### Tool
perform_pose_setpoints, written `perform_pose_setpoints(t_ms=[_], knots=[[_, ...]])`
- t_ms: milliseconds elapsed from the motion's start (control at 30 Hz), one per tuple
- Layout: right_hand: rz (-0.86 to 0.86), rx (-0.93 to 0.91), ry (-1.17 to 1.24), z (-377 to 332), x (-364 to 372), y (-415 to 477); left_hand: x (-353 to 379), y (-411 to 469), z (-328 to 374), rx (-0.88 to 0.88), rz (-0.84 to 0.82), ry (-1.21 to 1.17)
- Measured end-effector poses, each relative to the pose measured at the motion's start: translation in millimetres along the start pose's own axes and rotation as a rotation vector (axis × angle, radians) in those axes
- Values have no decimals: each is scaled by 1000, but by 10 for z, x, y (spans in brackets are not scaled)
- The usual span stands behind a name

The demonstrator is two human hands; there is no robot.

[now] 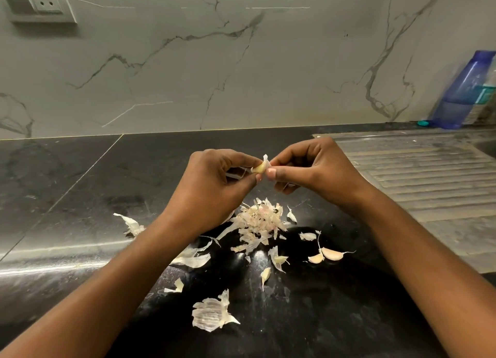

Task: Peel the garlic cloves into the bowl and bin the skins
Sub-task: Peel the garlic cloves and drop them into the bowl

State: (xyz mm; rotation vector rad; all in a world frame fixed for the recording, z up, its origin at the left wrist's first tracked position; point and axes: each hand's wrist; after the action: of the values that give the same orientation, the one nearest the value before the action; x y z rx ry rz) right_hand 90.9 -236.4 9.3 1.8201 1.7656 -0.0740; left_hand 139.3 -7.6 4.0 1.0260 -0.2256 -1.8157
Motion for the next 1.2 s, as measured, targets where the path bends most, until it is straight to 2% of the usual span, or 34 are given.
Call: perform_pose_setpoints(t_ms=[533, 1000, 1200], knots=[[-23, -57, 45, -4, 54, -20, -22, 0, -1, 136, -12, 99], [59, -76, 65, 16, 82, -11, -20, 13, 18, 49, -39, -102], [15, -45, 129, -10, 72, -19, -32, 15, 17, 50, -18, -85]])
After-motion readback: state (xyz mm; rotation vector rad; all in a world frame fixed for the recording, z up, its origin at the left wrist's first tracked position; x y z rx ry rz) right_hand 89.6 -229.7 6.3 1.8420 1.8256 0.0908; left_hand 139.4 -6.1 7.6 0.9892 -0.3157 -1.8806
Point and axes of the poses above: each hand's wrist, its own y-axis towards the middle knuckle, its own x-axis out of the palm, z = x × y
